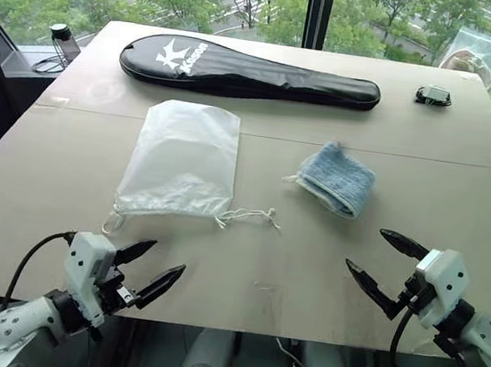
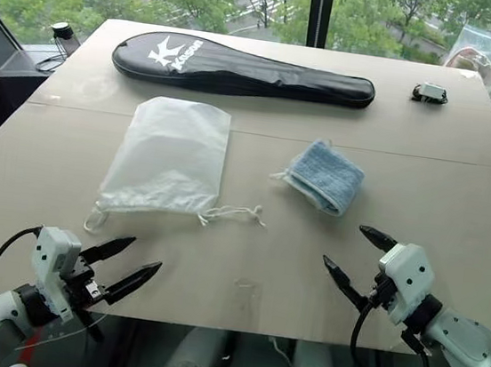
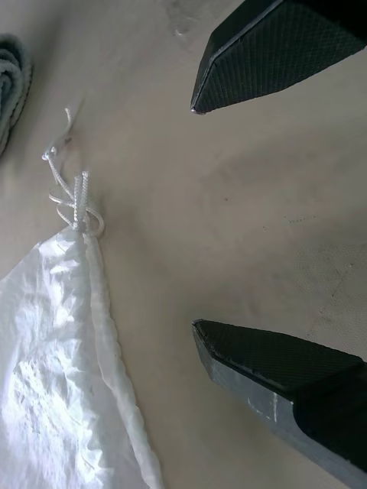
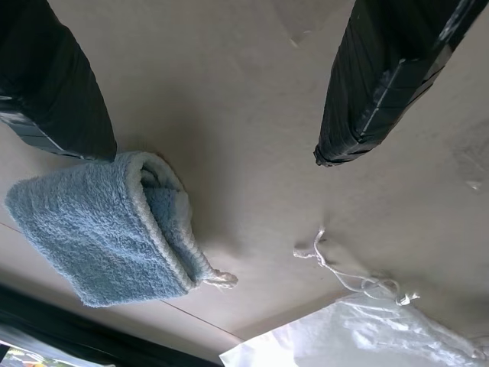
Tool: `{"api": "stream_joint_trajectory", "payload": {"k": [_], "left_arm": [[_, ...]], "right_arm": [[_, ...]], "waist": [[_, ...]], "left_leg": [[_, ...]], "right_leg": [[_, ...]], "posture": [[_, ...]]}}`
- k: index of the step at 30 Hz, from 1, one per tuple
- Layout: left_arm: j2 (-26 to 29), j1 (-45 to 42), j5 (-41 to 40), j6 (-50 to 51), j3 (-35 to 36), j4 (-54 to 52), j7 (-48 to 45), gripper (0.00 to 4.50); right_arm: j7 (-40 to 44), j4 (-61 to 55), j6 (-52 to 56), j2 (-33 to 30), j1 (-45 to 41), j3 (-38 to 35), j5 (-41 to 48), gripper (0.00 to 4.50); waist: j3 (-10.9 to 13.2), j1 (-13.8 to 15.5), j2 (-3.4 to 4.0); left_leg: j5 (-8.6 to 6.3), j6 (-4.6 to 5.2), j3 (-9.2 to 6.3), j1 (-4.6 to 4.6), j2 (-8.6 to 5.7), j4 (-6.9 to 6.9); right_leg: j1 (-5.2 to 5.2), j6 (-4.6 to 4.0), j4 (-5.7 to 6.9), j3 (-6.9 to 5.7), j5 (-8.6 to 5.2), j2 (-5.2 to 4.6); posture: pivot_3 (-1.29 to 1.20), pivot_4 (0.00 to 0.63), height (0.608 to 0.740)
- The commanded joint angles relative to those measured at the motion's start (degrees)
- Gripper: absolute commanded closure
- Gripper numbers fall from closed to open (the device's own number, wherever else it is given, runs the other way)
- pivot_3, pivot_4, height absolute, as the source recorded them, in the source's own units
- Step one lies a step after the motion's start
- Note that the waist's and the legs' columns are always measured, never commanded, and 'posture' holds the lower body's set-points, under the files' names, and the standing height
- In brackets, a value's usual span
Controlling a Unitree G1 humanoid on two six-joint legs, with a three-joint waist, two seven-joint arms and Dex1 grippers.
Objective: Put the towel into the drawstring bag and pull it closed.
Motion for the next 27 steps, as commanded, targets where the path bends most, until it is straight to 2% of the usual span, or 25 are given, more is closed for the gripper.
{"api": "stream_joint_trajectory", "payload": {"k": [1,4,6,8,11,14,17,27], "left_arm": [[-0.7,-2.7,4.1,-5.2,0.4,0.5,1.0,0.05],[-1.4,-7.9,15.3,-15.9,1.5,3.5,5.7,0.05],[-1.7,-8.3,21.5,-22.2,1.6,5.9,7.0,0.05],[-1.2,-8.1,31.0,-30.6,1.9,9.7,10.8,0.05],[-0.9,-8.1,45.0,-40.0,0.9,15.7,19.0,0.05],[0.8,-9.5,54.3,-46.2,-1.3,19.9,24.1,0.05],[1.6,-13.0,59.7,-47.3,-4.0,22.3,27.6,0.05],[1.4,-22.6,61.5,-42.7,-10.3,22.6,28.3,0.05]], "right_arm": [[1.4,0.6,-6.4,0.3,-0.1,0.2,-1.1,0.00],[6.4,-0.1,-12.7,-0.3,-0.4,4.0,-0.3,0.00],[9.1,-0.7,-14.3,-1.4,-0.1,5.3,1.1,0.00],[12.3,-1.0,-15.6,-3.0,-0.2,6.8,2.4,0.00],[14.2,-1.3,-16.4,-4.6,-0.7,8.4,2.8,0.00],[13.8,-2.0,-16.4,-5.0,-1.5,9.9,2.0,0.00],[12.4,-3.3,-15.4,-5.0,-1.9,10.9,1.6,0.00],[7.0,-8.2,-11.4,-4.7,-1.6,13.1,-0.5,0.00]], "waist": [[0.0,0.0,0.00],[0.0,0.4,-0.02],[-0.1,0.4,-0.06],[-0.1,0.1,-0.10],[-0.1,0.0,-0.18],[-0.2,0.2,-0.27],[-0.2,1.0,-0.26],[-0.2,1.3,-0.31]], "left_leg": [[0.00,0.00,0.00,0.00,0.00,0.00],[0.00,0.00,-0.01,0.02,-0.02,-0.01],[0.00,0.00,-0.01,0.06,-0.01,-0.01],[0.00,0.00,0.09,0.08,-0.02,-0.01],[-0.03,0.05,0.16,0.09,-0.03,-0.01],[-0.03,0.05,0.10,0.10,-0.03,-0.01],[-0.03,0.05,0.03,0.15,-0.02,0.00],[-0.03,0.05,0.08,0.42,0.00,-0.01]], "right_leg": [[0.00,0.00,0.00,0.00,0.00,0.02],[0.03,0.00,0.02,-0.07,0.00,0.05],[0.09,-0.01,0.03,-0.06,0.01,0.06],[0.11,0.00,0.01,0.03,0.01,0.03],[0.11,0.00,-0.03,0.10,0.03,0.02],[0.12,0.02,-0.01,0.03,0.03,0.03],[0.18,0.03,0.03,-0.05,0.03,0.02],[0.39,0.25,0.08,-0.04,0.16,0.03]], "posture": [[0.00,0.150,0.740],[0.00,0.150,0.740],[0.00,0.150,0.740],[0.00,0.150,0.740],[0.00,0.150,0.740],[0.00,0.150,0.740],[0.00,0.150,0.740],[0.00,0.150,0.740]]}}
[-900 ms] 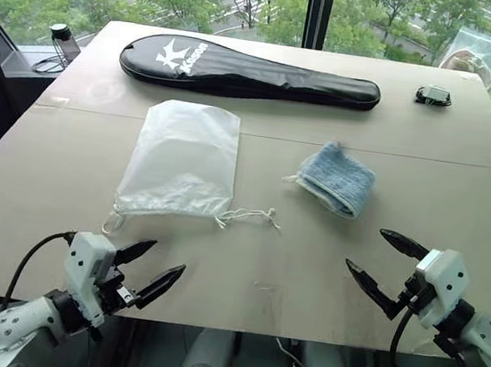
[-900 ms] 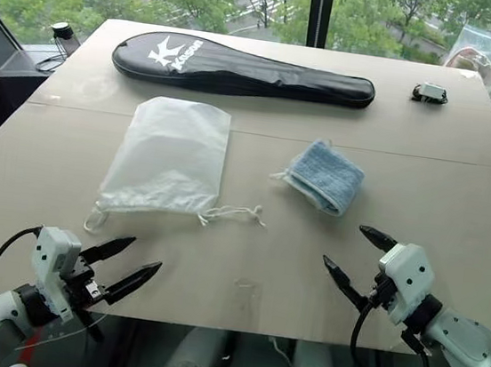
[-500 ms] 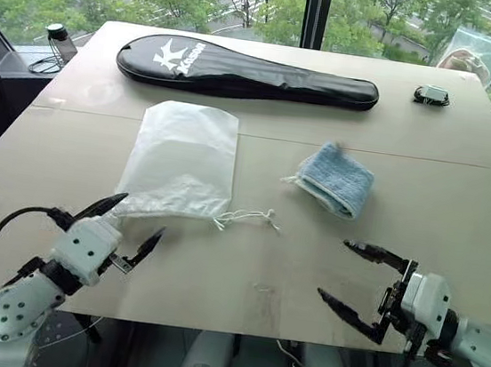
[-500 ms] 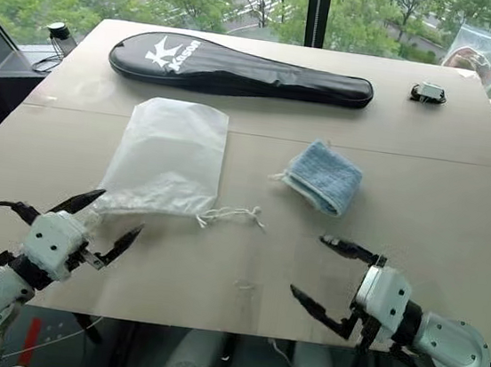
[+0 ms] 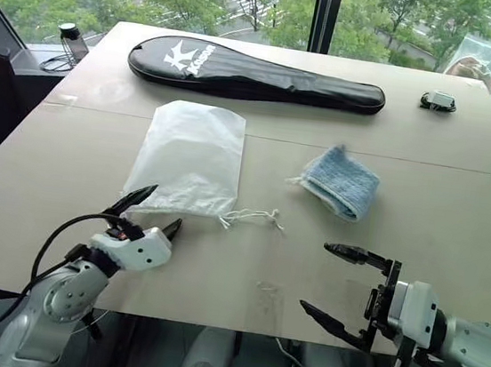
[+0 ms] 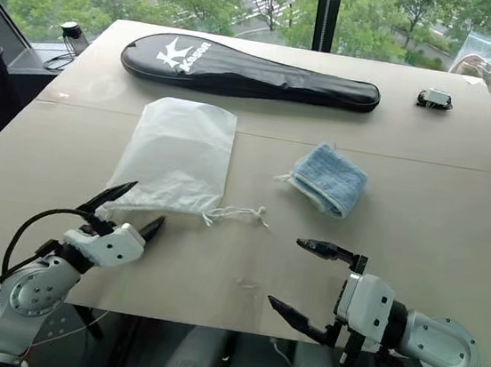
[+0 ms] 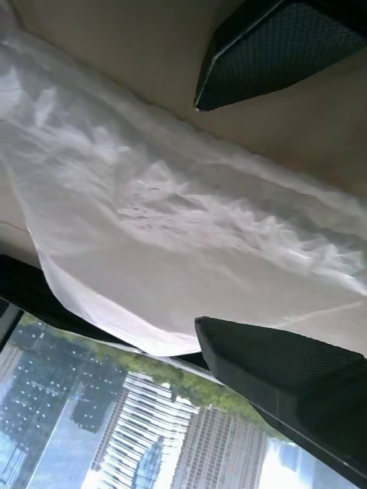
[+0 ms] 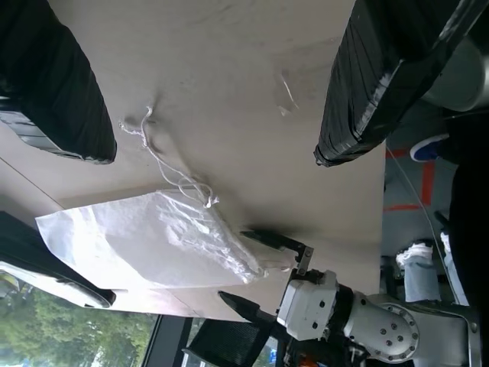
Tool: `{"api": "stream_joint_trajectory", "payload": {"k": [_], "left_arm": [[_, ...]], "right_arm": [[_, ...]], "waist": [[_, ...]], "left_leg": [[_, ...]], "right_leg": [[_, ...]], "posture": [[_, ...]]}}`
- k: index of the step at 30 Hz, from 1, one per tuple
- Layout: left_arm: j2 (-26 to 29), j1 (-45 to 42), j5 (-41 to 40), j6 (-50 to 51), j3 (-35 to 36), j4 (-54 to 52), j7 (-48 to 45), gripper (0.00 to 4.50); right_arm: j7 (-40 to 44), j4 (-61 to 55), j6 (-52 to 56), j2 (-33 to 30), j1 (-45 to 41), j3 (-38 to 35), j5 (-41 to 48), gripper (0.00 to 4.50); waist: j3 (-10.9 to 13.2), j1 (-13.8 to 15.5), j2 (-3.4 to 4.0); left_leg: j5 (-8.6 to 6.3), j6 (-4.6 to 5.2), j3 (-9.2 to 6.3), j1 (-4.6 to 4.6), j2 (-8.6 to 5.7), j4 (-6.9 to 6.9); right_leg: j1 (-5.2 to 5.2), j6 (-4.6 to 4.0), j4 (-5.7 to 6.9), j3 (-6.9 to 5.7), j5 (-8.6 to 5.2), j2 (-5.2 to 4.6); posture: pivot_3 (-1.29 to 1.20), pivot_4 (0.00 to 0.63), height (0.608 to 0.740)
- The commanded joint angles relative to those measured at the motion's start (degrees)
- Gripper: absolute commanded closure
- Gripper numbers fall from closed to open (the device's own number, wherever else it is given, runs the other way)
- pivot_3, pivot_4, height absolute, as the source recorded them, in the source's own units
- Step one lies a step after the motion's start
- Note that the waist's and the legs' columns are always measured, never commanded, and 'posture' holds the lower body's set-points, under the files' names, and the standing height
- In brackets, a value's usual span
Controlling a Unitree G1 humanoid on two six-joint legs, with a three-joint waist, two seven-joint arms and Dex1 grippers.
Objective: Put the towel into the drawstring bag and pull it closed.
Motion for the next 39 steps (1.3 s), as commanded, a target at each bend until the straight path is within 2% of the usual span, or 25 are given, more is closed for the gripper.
{"api": "stream_joint_trajectory", "payload": {"k": [1,9,12,13,16,18,19,20,22,25,29,32,36,38,39], "left_arm": [[0.8,-2.0,-0.1,1.6,-0.8,-0.3,0.5,0.05],[3.2,-10.1,3.2,4.8,-4.9,4.7,0.0,0.05],[4.0,-13.4,1.6,6.1,-6.8,6.9,-2.2,0.80],[3.8,-14.9,-0.9,7.7,-6.8,7.2,-4.0,1.21],[2.1,-18.1,-16.1,18.1,-5.6,3.4,-14.6,2.69],[2.5,-18.7,-27.8,30.5,-4.9,-3.3,-22.4,3.64],[3.0,-19.9,-31.4,37.9,-4.3,-6.2,-24.0,4.10],[3.6,-21.3,-35.6,45.5,-3.8,-8.8,-25.4,4.45],[4.8,-25.6,-42.4,58.4,-3.6,-12.5,-26.7,4.45],[3.7,-34.1,-47.4,73.7,-4.8,-13.6,-23.8,4.45],[-3.2,-44.3,-50.7,89.0,-3.7,-11.3,-15.0,4.45],[-9.2,-50.2,-47.4,89.9,-6.2,-6.8,-8.0,4.45],[-14.7,-54.8,-45.0,88.8,-7.2,-1.2,-2.5,4.45],[-17.1,-57.0,-43.0,87.1,-7.7,2.3,0.9,4.45],[-17.8,-57.7,-42.4,86.6,-8.1,3.3,1.7,4.48]], "right_arm": [[-2.4,-3.9,1.3,0.1,0.0,1.0,-0.4,0.00],[-8.1,-5.7,6.0,0.9,-1.9,3.5,-3.2,0.00],[-13.0,-5.1,9.6,2.8,-4.2,4.4,-6.1,0.00],[-14.8,-5.0,12.0,3.4,-5.3,4.8,-7.3,0.00],[-18.9,-5.4,20.5,3.8,-9.3,4.7,-10.0,0.00],[-19.2,-5.1,29.7,3.8,-12.7,2.0,-4.5,0.00],[-17.6,-3.0,33.0,4.0,-14.9,-1.9,1.7,0.00],[-17.8,-0.7,36.0,4.2,-17.3,-5.0,4.0,0.00],[-17.7,4.3,38.2,4.0,-21.7,-8.8,6.6,0.00],[-23.8,15.2,42.0,7.1,-29.8,-10.4,5.0,0.00],[-28.0,28.2,50.5,10.6,-41.0,-8.0,3.8,0.00],[-30.6,41.0,54.1,16.1,-49.1,-8.3,4.1,0.00],[-30.8,50.8,55.2,20.7,-54.0,-9.2,4.7,0.00],[-29.0,53.5,55.1,21.9,-54.7,-6.6,4.1,0.00],[-28.0,54.3,53.6,21.5,-54.5,-3.7,2.1,0.26]], "waist": [[0.0,0.0,0.00],[0.0,0.1,-0.01],[0.0,0.1,-0.01],[0.0,0.1,0.00],[0.0,0.0,0.00],[0.0,-0.2,-0.02],[0.0,-0.3,-0.01],[0.0,-0.4,-0.01],[0.1,-0.5,-0.04],[0.1,-0.6,-0.03],[0.1,-1.7,-0.01],[0.1,-2.5,-0.01],[0.1,-3.1,-0.06],[0.0,-3.3,-0.16],[0.0,-3.4,-0.19]], "left_leg": [[0.00,0.00,0.00,0.04,0.00,0.00],[-0.01,-0.01,0.01,0.47,0.00,-0.03],[-0.01,-0.01,-0.02,0.48,0.00,-0.03],[0.00,-0.01,-0.03,0.48,0.00,-0.03],[0.00,-0.01,-0.04,0.46,-0.01,-0.01],[0.00,-0.01,-0.04,0.45,-0.01,0.01],[0.00,-0.01,-0.04,0.43,0.00,0.01],[-0.01,-0.01,-0.04,0.43,-0.01,0.00],[0.00,-0.01,-0.11,0.40,-0.02,0.02],[0.00,0.00,-0.21,0.48,-0.09,0.09],[0.01,0.01,-0.20,0.46,-0.24,0.11],[0.01,0.00,-0.11,0.43,-0.24,0.09],[0.00,-0.01,0.00,0.44,-0.24,-0.01],[0.00,0.00,0.07,0.48,-0.24,-0.01],[0.00,0.00,0.14,0.55,-0.24,0.00]], "right_leg": [[0.04,0.00,0.02,-0.01,0.00,0.00],[0.47,-0.03,-0.02,-0.01,-0.03,-0.01],[0.49,0.00,-0.02,-0.04,-0.02,-0.01],[0.49,0.00,-0.02,-0.04,-0.01,0.00],[0.48,-0.02,0.00,-0.06,-0.02,0.01],[0.48,0.00,0.00,-0.06,-0.01,-0.01],[0.48,0.00,-0.02,-0.05,0.00,-0.01],[0.48,-0.01,-0.02,-0.04,0.01,-0.02],[0.49,0.00,-0.01,-0.10,0.01,0.00],[0.59,0.02,0.05,-0.19,0.01,0.09],[0.59,0.05,0.08,-0.14,0.03,0.12],[0.51,-0.18,0.11,-0.02,0.17,0.16],[0.45,-0.21,0.12,0.06,0.19,0.15],[0.45,-0.20,0.11,0.14,0.20,0.16],[0.48,-0.19,0.10,0.19,0.20,0.17]], "posture": [[0.00,0.150,0.740],[0.00,0.150,0.740],[0.00,0.150,0.740],[0.00,0.150,0.740],[0.00,0.150,0.740],[0.00,0.150,0.740],[0.00,0.150,0.740],[0.00,0.150,0.740],[0.00,0.150,0.740],[0.00,0.150,0.740],[0.00,0.150,0.740],[0.00,0.150,0.740],[0.00,0.150,0.740],[0.00,0.150,0.740],[0.00,0.150,0.740]]}}
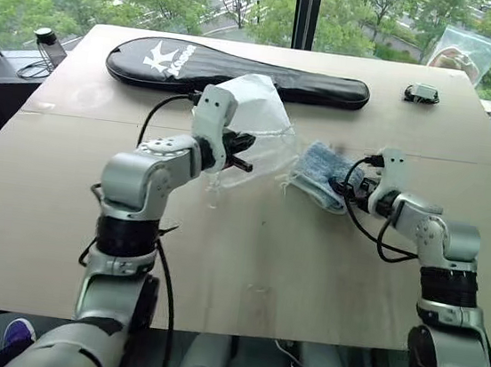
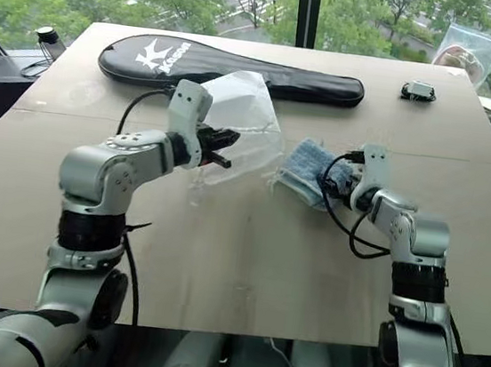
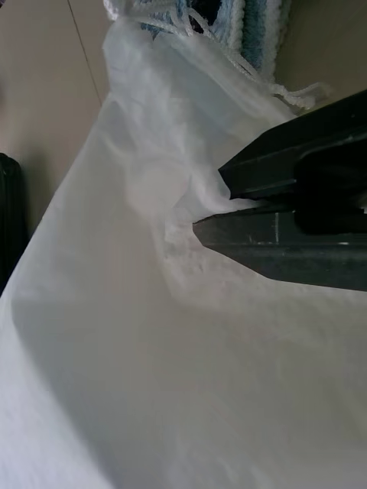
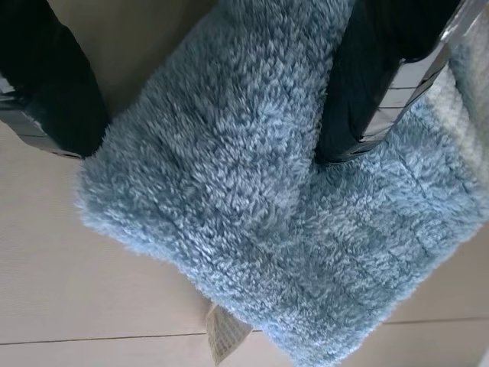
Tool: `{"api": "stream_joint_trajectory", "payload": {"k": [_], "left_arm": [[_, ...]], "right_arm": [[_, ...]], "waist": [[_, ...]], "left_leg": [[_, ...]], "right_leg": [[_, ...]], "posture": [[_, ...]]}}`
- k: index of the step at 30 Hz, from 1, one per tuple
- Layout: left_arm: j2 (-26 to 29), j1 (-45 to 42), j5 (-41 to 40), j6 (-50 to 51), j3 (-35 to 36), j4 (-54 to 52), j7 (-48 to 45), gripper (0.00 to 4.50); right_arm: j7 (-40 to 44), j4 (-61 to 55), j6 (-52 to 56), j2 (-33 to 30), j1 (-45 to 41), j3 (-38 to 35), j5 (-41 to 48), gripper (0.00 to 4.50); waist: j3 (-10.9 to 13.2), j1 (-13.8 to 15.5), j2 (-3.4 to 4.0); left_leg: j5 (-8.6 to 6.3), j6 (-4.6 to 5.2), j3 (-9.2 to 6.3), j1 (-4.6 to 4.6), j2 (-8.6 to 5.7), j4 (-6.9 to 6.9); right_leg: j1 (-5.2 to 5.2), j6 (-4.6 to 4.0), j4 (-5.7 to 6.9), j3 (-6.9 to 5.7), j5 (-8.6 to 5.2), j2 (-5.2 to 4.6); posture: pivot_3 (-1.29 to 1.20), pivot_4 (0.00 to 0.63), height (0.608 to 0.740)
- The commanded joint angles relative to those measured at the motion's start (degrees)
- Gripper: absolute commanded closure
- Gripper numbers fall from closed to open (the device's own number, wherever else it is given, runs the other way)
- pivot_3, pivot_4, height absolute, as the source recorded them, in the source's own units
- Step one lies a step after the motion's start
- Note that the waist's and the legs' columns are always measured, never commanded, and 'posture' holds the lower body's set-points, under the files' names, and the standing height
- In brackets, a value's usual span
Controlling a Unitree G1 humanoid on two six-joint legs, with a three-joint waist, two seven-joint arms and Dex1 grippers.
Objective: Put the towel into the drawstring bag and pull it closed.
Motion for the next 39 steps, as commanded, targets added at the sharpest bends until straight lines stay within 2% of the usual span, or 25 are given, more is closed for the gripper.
{"api": "stream_joint_trajectory", "payload": {"k": [1,2,4,9,10,13,19,21,24,26,29,32,35,39], "left_arm": [[-1.7,-2.8,2.0,-2.6,-0.2,2.0,3.3,4.50],[-2.2,-3.0,2.0,-2.9,-0.2,2.5,3.5,4.50],[-3.1,-3.7,1.7,-3.2,-0.1,3.3,3.6,4.50],[-4.3,-5.5,1.1,-4.0,0.4,5.0,3.2,4.50],[-4.4,-5.7,1.0,-4.2,0.4,5.2,3.1,4.50],[-4.3,-6.0,0.7,-4.3,0.2,5.7,2.4,4.50],[-3.3,-8.1,0.8,-5.9,-0.7,9.4,0.3,4.50],[-3.4,-8.6,0.8,-6.3,-1.7,10.3,-0.6,4.50],[-3.7,-9.5,0.7,-6.3,-2.7,10.9,-1.7,4.50],[-3.4,-9.8,0.8,-6.7,-3.3,11.2,-2.6,4.50],[-3.5,-11.6,0.6,-7.2,-3.8,11.3,-3.8,4.50],[-2.9,-11.9,-1.0,-4.8,-4.4,9.1,-5.9,4.50],[-0.8,-9.2,-2.3,-2.7,-7.3,3.8,-9.6,4.50],[3.0,-5.4,-4.9,1.8,-8.3,-4.0,-12.4,4.50]], "right_arm": [[3.4,4.5,-3.8,0.0,1.5,9.3,-4.5,0.53],[4.3,4.9,-6.7,-1.1,2.2,12.6,-7.2,0.81],[5.9,4.4,-14.5,-2.5,4.1,17.5,-11.8,1.65],[9.3,-2.0,-25.7,-3.8,7.5,18.5,-14.2,4.17],[9.7,-4.4,-26.6,-4.8,8.6,18.2,-14.6,4.47],[10.1,-13.4,-25.4,-7.7,12.7,14.7,-13.2,4.47],[12.8,-36.2,-21.6,-14.5,26.8,1.7,-5.3,4.47],[16.1,-43.8,-21.3,-14.4,29.3,-0.4,2.1,4.47],[18.4,-49.5,-18.3,-15.0,28.7,1.7,8.3,4.47],[18.5,-49.9,-17.4,-15.4,27.2,4.2,8.9,4.47],[17.5,-45.5,-16.5,-17.3,23.7,11.6,3.2,4.47],[13.2,-37.7,-16.7,-13.7,18.3,15.3,-0.6,4.47],[8.9,-30.2,-17.1,-6.9,13.2,15.0,-1.3,4.47],[4.0,-25.1,-15.9,1.1,11.1,9.3,1.5,4.47]], "waist": [[0.0,-0.3,-0.05],[0.0,-0.6,-0.05],[0.0,-0.9,-0.05],[-0.1,-1.2,-0.06],[0.0,-1.1,-0.05],[0.0,-0.5,-0.03],[0.1,1.5,0.08],[0.1,1.8,0.09],[0.1,1.5,0.09],[0.1,1.4,0.09],[0.1,1.5,0.08],[0.1,1.7,0.06],[0.1,1.4,0.10],[0.1,1.4,0.13]], "left_leg": [[0.00,0.00,0.02,0.01,0.02,0.01],[0.00,0.00,0.05,0.08,0.03,0.02],[0.00,0.00,0.06,0.15,0.06,0.01],[0.00,-0.01,0.05,0.17,0.14,0.01],[0.00,-0.01,0.05,0.15,0.13,0.02],[0.00,-0.01,0.02,0.06,0.10,0.02],[-0.02,-0.04,-0.10,-0.40,0.00,0.03],[-0.02,-0.03,-0.06,-0.38,-0.05,0.03],[-0.03,-0.03,-0.10,-0.37,-0.02,0.00],[-0.03,-0.03,-0.08,-0.30,-0.01,0.01],[-0.03,-0.03,-0.05,-0.29,-0.01,0.05],[-0.02,-0.03,-0.08,-0.30,-0.02,0.07],[-0.02,-0.04,-0.08,-0.30,0.00,0.06],[0.03,-0.13,-0.10,-0.32,0.09,-0.02]], "right_leg": [[0.00,0.03,0.00,0.02,0.02,0.03],[0.02,0.08,0.01,0.07,0.04,0.06],[0.04,0.14,0.05,0.11,0.06,0.12],[0.04,0.16,0.08,0.14,0.06,0.19],[0.04,0.13,0.08,0.15,0.09,0.19],[0.02,0.13,0.03,0.13,0.09,0.14],[-0.26,0.14,-0.06,-0.01,0.09,-0.09],[-0.26,0.16,-0.08,0.02,0.08,-0.11],[-0.26,0.26,-0.07,-0.03,0.01,-0.01],[-0.22,0.35,-0.07,-0.02,-0.04,0.03],[-0.21,0.36,-0.06,-0.01,-0.05,0.02],[-0.20,0.36,-0.06,-0.04,-0.04,0.02],[-0.22,0.16,-0.04,-0.01,0.07,0.02],[-0.28,0.10,-0.02,0.03,0.09,-0.01]], "posture": [[0.00,0.150,0.740],[0.00,0.150,0.740],[0.00,0.150,0.740],[0.00,0.150,0.740],[0.00,0.150,0.740],[0.00,0.150,0.740],[0.00,0.150,0.740],[0.00,0.150,0.740],[0.00,0.150,0.740],[0.00,0.150,0.740],[0.00,0.150,0.740],[0.00,0.150,0.740],[0.00,0.150,0.740],[0.00,0.150,0.740]]}}
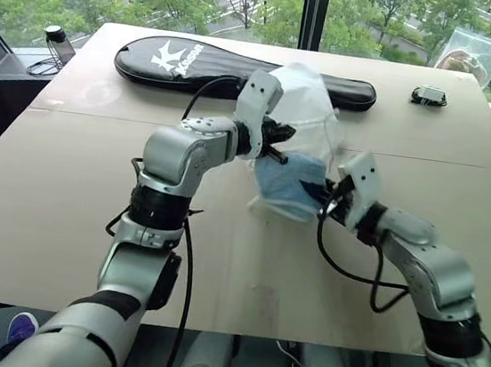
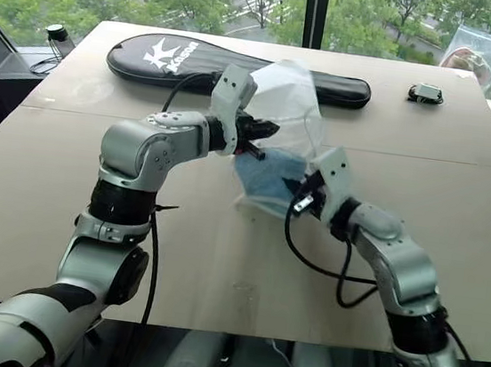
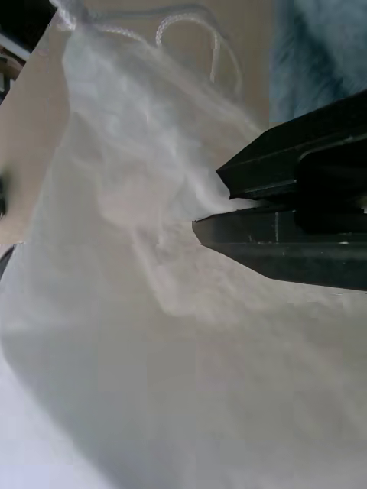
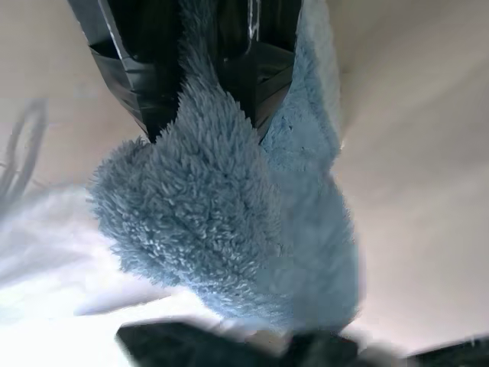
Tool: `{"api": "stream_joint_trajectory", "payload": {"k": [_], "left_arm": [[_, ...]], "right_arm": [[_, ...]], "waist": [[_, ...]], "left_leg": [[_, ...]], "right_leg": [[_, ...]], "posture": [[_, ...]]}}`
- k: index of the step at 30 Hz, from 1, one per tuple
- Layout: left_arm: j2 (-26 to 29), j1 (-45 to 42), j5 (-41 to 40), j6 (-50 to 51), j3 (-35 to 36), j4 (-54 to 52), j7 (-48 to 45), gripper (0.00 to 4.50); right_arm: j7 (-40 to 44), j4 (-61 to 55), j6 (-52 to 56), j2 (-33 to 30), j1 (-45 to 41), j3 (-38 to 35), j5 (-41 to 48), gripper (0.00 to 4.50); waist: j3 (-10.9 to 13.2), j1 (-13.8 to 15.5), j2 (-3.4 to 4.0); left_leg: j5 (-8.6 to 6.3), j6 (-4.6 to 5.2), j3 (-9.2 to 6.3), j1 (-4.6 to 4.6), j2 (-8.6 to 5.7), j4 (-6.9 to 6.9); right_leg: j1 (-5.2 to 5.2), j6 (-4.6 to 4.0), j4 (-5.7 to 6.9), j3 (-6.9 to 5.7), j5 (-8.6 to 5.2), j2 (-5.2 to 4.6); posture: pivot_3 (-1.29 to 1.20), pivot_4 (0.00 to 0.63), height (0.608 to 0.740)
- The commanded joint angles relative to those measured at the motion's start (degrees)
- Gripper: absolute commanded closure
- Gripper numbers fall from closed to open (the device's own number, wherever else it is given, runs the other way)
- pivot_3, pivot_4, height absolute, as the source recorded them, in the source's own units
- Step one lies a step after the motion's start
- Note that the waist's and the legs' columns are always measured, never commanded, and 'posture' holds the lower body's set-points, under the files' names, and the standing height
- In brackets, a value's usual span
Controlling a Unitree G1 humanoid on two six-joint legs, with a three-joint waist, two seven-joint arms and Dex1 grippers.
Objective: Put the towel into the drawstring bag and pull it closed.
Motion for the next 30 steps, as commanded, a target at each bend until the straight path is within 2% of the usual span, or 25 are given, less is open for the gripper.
{"api": "stream_joint_trajectory", "payload": {"k": [1,8,11,14,16,18,20,24,25,30], "left_arm": [[4.2,2.3,-2.5,3.1,-0.9,-8.1,-3.1,4.50],[9.2,4.8,-6.4,8.4,0.3,-12.6,-5.8,4.50],[8.5,3.7,-9.1,10.2,2.5,-12.3,-6.2,4.50],[5.4,1.7,-11.4,10.8,4.4,-11.4,-5.5,4.50],[2.7,0.5,-12.5,11.3,5.7,-10.3,-4.4,4.50],[0.1,-0.5,-13.8,11.2,6.2,-10.4,-4.1,4.50],[-0.5,-0.9,-14.1,11.1,5.1,-10.9,-4.4,4.50],[0.5,0.8,-15.2,12.4,3.2,-12.4,-5.2,4.50],[0.9,1.6,-15.5,12.9,3.4,-12.7,-5.2,4.50],[5.8,6.7,-16.8,14.3,5.0,-16.1,-5.9,4.50]], "right_arm": [[-3.8,1.1,0.3,4.2,-0.6,-6.5,3.7,4.47],[-9.3,1.5,4.9,12.5,-0.3,-16.6,14.5,4.47],[-11.7,2.2,6.0,13.3,-0.7,-18.0,15.3,4.47],[-13.4,2.7,7.2,14.5,-1.7,-18.0,16.6,4.47],[-13.2,2.7,7.5,14.8,-2.1,-15.2,15.7,4.47],[-10.2,2.4,4.8,12.8,-1.7,-6.5,10.2,4.47],[-7.7,2.9,1.6,10.5,-1.9,0.5,5.3,4.47],[-5.7,6.0,-3.3,9.0,-3.8,6.0,-0.2,4.47],[-6.0,7.1,-3.9,10.6,-4.3,4.4,0.9,4.47],[-10.1,10.0,-2.7,17.8,-5.1,-12.8,14.7,4.47]], "waist": [[0.0,0.1,0.01],[0.0,0.3,0.04],[0.0,0.3,0.05],[0.0,0.2,0.06],[0.0,0.2,0.06],[0.0,-0.1,0.07],[0.0,-0.9,0.07],[0.0,-1.3,0.08],[0.0,-1.3,0.07],[0.0,-1.2,0.08]], "left_leg": [[0.06,-0.13,0.00,-0.05,0.00,-0.02],[0.06,-0.12,-0.08,-0.70,-0.03,0.15],[-0.04,0.05,-0.07,-0.70,-0.04,0.15],[-0.05,0.06,-0.07,-0.71,-0.06,0.17],[-0.05,0.06,-0.06,-0.70,-0.06,0.17],[-0.05,0.06,-0.04,-0.70,-0.08,0.18],[-0.05,0.06,0.01,-0.69,-0.13,0.19],[-0.04,0.06,0.00,-0.68,-0.13,0.22],[-0.05,0.06,-0.01,-0.68,-0.13,0.23],[-0.05,0.05,-0.04,-0.70,-0.04,0.35]], "right_leg": [[-0.04,0.00,-0.02,-0.01,0.00,-0.01],[-0.63,0.00,0.07,-0.09,0.02,-0.06],[-0.63,0.00,0.09,-0.09,0.02,-0.05],[-0.63,0.00,0.09,-0.10,0.02,-0.05],[-0.63,0.00,0.09,-0.10,0.02,-0.04],[-0.63,0.00,0.10,-0.09,0.02,-0.04],[-0.63,0.00,0.10,-0.06,0.02,-0.02],[-0.65,0.00,0.16,-0.04,0.02,0.01],[-0.65,0.00,0.16,-0.04,0.02,0.01],[-0.65,-0.01,0.22,-0.03,0.03,0.04]], "posture": [[0.00,0.150,0.740],[0.00,0.150,0.740],[0.00,0.150,0.740],[0.00,0.150,0.740],[0.00,0.150,0.740],[0.00,0.150,0.740],[0.00,0.150,0.740],[0.00,0.150,0.740],[0.00,0.150,0.740],[0.00,0.150,0.740]]}}
